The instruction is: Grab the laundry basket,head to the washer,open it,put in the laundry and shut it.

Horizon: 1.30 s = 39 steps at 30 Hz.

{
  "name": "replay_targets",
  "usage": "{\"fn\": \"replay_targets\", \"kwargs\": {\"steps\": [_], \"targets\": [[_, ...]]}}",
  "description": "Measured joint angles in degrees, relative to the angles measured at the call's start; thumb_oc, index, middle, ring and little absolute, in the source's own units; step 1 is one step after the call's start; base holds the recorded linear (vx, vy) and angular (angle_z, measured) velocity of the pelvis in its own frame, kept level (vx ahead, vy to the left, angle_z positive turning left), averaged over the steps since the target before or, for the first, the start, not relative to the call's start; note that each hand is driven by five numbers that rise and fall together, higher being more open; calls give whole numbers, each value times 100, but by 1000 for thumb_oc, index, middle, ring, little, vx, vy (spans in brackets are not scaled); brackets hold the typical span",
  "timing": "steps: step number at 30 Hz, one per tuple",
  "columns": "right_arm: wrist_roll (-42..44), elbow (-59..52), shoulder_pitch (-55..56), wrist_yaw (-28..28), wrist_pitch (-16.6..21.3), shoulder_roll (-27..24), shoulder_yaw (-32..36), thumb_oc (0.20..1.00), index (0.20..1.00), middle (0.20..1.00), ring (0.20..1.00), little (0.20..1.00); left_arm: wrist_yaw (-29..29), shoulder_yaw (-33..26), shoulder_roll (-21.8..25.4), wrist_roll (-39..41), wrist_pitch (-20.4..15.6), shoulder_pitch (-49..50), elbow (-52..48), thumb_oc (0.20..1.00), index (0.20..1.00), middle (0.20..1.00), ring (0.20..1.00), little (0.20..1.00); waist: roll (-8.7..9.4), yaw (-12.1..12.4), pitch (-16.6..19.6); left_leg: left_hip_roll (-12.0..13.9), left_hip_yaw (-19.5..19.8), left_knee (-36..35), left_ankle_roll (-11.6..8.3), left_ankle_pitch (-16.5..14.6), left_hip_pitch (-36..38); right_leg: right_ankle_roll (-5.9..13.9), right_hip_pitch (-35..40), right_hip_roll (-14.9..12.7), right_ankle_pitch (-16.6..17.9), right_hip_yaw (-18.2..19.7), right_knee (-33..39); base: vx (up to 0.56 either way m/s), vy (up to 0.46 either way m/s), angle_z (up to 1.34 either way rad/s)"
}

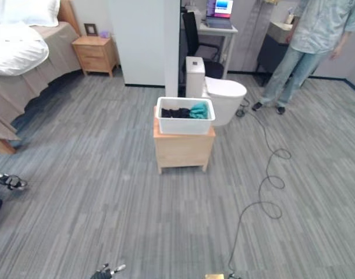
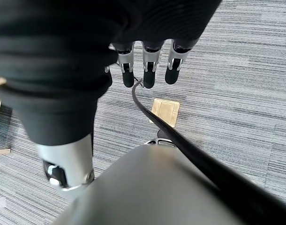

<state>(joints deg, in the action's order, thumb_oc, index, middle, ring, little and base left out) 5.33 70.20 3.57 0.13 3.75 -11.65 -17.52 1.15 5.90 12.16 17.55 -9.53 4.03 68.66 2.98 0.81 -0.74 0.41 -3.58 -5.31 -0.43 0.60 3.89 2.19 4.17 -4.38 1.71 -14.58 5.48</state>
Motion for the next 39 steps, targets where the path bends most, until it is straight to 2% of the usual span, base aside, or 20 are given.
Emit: {"fn": "replay_targets", "kwargs": {"steps": [39], "targets": [[11,19,58,13,1,9,5,1000,1000,1000,1000,1000,-10,5,9,10,-1,62,-3,1000,1000,1000,1000,1000,-24,-1,84,17,-3,1,-1,1,3,-5,4,11,2,5,0,0,-5,0]]}}
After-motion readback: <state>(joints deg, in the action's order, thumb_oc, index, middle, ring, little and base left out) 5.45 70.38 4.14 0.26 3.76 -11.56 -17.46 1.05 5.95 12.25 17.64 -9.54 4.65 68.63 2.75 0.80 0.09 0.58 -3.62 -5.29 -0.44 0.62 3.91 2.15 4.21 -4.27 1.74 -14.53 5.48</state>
